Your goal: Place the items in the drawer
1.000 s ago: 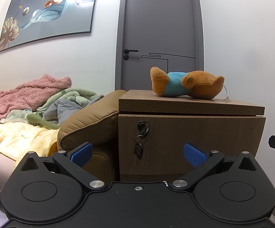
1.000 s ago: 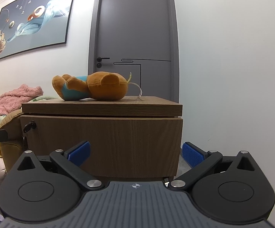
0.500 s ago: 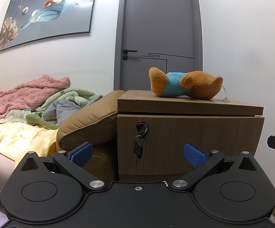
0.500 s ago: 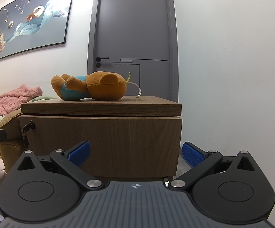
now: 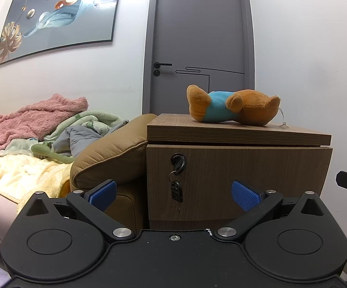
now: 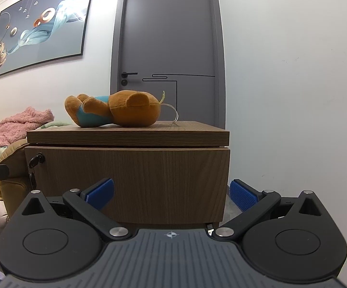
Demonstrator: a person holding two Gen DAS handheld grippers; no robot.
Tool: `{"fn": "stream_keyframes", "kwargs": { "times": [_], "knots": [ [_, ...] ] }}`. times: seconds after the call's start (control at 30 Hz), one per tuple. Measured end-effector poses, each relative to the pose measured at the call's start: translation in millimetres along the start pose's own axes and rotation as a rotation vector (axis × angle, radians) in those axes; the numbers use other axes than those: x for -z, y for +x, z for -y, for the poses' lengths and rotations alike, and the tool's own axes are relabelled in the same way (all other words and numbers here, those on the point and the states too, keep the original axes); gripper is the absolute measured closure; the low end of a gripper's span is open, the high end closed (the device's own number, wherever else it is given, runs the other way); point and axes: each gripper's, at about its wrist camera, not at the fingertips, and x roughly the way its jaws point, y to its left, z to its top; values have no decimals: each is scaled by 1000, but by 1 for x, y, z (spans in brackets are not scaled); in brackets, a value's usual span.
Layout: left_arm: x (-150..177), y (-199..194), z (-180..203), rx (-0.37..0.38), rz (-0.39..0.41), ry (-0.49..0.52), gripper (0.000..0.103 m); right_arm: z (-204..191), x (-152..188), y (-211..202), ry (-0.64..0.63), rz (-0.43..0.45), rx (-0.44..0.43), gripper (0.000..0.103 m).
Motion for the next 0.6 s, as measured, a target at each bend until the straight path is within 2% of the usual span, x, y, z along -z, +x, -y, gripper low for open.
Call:
{"fn": "stream_keyframes", "kwargs": {
  "times": [0.6],
  "knots": [
    [-1, 1, -1, 4, -6, 2, 1, 0, 1, -1, 2, 0, 3, 0]
  ]
}}
